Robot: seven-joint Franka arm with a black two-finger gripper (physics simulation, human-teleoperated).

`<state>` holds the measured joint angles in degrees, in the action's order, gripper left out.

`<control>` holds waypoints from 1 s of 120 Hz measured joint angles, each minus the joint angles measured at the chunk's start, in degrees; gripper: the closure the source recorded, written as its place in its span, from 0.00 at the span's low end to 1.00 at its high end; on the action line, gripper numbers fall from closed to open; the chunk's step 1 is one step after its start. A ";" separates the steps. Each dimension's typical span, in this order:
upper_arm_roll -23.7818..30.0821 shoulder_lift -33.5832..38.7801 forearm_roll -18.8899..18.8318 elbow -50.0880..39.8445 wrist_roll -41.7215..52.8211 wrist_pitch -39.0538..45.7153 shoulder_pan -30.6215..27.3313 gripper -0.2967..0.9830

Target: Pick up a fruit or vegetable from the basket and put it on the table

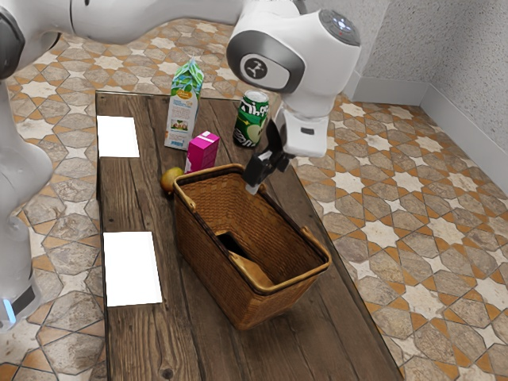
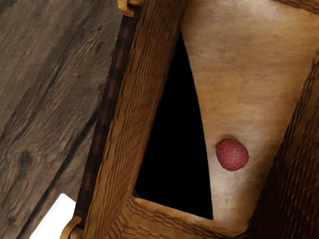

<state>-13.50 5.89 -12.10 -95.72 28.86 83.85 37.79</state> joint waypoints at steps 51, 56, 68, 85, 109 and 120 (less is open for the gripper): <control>-2.95 -1.89 2.55 5.10 10.16 -0.72 -1.09 0.23; -3.09 -1.98 3.64 4.25 12.71 -0.75 -1.06 0.23; -3.18 -1.95 5.77 3.50 17.66 -0.61 -0.94 0.23; -5.08 -1.42 7.22 0.81 13.53 9.84 -0.01 0.23; -5.50 2.82 6.84 -1.92 -14.75 13.45 6.34 0.23; -6.70 3.95 7.68 -3.97 -26.05 12.81 6.66 0.23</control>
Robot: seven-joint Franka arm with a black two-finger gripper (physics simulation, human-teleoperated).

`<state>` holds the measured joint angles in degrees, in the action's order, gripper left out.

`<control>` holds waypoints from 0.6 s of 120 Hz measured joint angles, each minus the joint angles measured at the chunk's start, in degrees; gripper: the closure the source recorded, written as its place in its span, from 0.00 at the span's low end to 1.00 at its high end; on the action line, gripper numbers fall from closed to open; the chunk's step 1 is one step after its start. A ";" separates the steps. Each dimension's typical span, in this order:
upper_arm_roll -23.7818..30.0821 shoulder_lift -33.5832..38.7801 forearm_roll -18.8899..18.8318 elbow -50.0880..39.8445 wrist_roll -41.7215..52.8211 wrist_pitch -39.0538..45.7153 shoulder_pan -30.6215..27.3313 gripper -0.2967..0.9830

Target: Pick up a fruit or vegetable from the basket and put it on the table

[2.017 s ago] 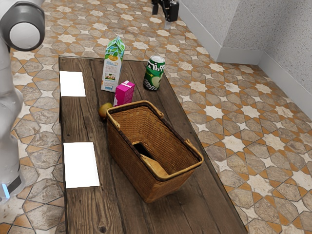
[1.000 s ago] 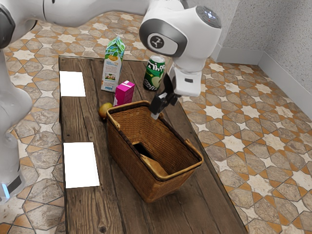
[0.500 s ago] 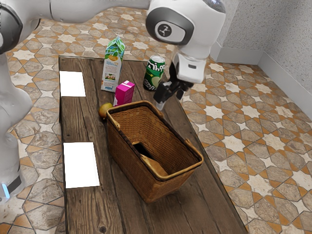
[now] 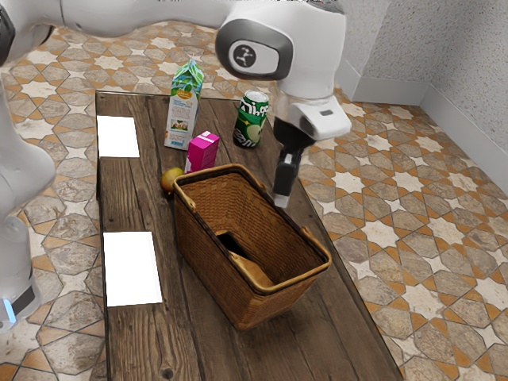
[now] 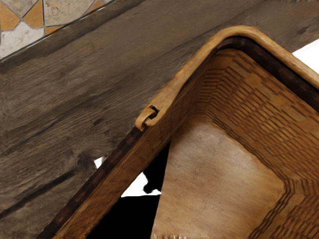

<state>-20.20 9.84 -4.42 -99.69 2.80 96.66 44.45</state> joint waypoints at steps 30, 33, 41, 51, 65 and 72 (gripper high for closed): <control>-3.03 2.64 3.12 -6.71 -27.40 -0.81 -0.07 0.23; -3.34 2.89 3.38 -7.25 -29.66 -0.86 -0.10 0.23; -3.92 3.38 4.04 -8.81 -35.23 -0.98 -0.07 0.23; -4.09 4.17 4.67 -11.68 -41.14 -1.19 0.22 0.23; -3.51 5.36 3.89 -14.85 -47.10 -1.46 0.54 0.23; -3.35 5.90 2.51 -15.88 -49.31 -1.49 1.28 0.23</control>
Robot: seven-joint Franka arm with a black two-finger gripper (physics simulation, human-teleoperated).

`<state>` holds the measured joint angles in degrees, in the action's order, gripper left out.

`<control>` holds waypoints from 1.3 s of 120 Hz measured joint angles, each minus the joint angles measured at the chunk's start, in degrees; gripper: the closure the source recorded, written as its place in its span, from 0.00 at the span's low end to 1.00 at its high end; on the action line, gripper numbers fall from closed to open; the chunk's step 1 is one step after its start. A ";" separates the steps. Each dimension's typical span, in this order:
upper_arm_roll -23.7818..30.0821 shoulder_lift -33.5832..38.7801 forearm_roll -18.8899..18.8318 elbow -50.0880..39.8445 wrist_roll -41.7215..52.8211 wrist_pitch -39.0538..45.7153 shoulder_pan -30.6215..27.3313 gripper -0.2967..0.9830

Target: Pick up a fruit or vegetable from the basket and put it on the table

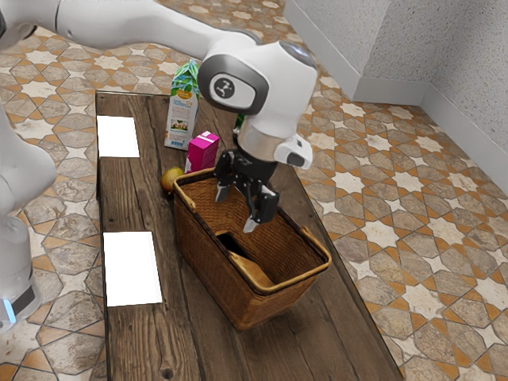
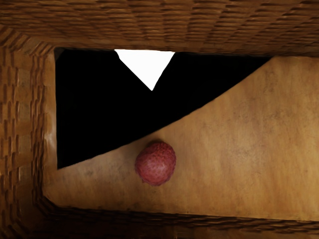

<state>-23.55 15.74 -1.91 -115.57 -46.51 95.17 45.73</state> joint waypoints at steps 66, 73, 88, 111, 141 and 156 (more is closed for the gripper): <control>-2.32 0.66 -1.40 -8.96 -10.46 6.08 0.30 0.23; -2.35 0.67 -0.87 -9.98 -11.09 6.96 0.37 0.23; -2.40 0.59 0.07 -11.78 -12.24 8.93 0.35 0.23; -3.24 0.08 0.60 -13.15 -13.22 11.91 0.32 0.23; -3.44 -0.37 1.27 -14.35 -14.07 14.26 0.65 0.23; -3.45 -0.40 1.45 -14.73 -14.38 14.82 1.10 0.23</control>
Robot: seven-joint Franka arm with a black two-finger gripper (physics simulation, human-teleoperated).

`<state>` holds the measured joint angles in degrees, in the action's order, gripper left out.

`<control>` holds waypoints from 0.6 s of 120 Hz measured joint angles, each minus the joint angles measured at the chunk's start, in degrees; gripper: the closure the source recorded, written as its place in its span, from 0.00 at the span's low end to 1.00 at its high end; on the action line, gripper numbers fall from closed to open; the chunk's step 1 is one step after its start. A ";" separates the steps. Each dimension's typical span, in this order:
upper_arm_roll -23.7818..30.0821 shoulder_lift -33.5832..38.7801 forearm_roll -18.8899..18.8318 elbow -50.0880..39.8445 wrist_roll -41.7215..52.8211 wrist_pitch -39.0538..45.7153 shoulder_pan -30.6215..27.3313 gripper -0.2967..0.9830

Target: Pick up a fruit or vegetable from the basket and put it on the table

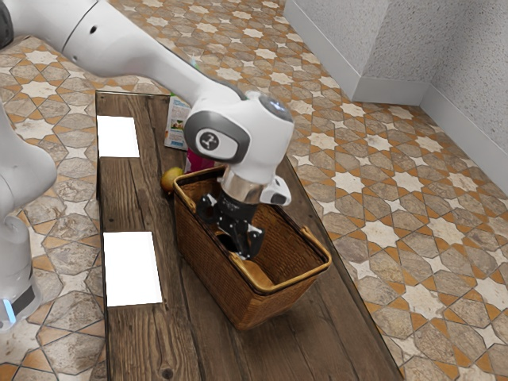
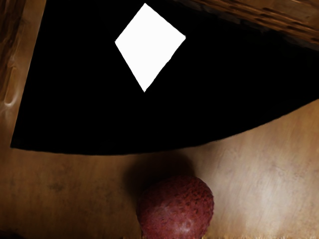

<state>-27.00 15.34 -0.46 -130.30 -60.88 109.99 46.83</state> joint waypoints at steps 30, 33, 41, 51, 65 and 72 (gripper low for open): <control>-0.68 0.04 0.09 -0.42 -0.53 0.82 0.68 0.40; -0.69 0.03 0.09 -0.42 -0.58 0.86 0.72 0.44; -0.69 0.02 0.09 -0.42 -0.70 0.94 0.77 0.53; -0.69 0.02 0.08 -0.42 -0.84 1.00 0.79 0.62; -0.70 0.01 0.08 -0.42 -0.99 1.07 0.79 0.67; -0.70 0.04 0.08 -0.42 -1.04 1.09 0.83 0.68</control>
<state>-27.69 15.38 -0.38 -130.72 -61.92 111.08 47.66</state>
